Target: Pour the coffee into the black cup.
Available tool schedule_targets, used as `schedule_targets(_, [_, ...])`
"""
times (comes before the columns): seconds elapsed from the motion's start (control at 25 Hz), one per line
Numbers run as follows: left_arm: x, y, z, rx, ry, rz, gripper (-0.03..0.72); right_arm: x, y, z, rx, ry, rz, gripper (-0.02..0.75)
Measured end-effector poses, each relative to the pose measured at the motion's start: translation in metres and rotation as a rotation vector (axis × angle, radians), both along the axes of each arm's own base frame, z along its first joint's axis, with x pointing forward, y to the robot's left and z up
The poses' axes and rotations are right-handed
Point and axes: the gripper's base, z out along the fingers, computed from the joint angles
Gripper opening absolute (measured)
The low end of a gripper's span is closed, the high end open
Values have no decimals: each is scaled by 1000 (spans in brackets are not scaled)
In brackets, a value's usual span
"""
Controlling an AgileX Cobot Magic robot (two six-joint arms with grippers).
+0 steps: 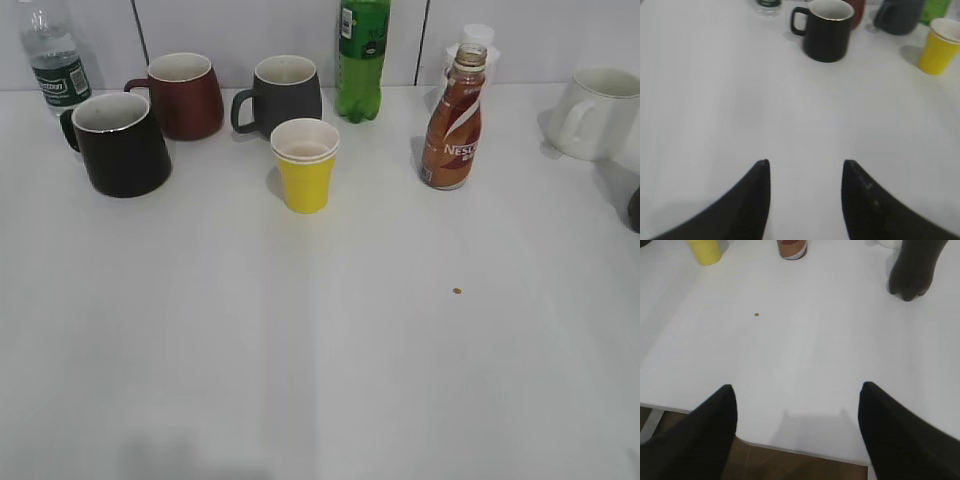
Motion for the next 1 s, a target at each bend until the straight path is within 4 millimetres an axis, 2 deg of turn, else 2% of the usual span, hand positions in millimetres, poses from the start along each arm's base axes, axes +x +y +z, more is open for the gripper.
schedule_targets(0.2, [0, -1, 0, 0, 0, 85, 354, -2, 0, 0, 4, -13, -103, 589])
schedule_targets(0.52, [0, -1, 0, 0, -1, 120, 354, -3, 1, 0, 6, -13, -256, 589])
schedule_targets(1.0, [0, -1, 0, 0, -1, 120, 354, -3, 1, 0, 6, -13, -270, 589])
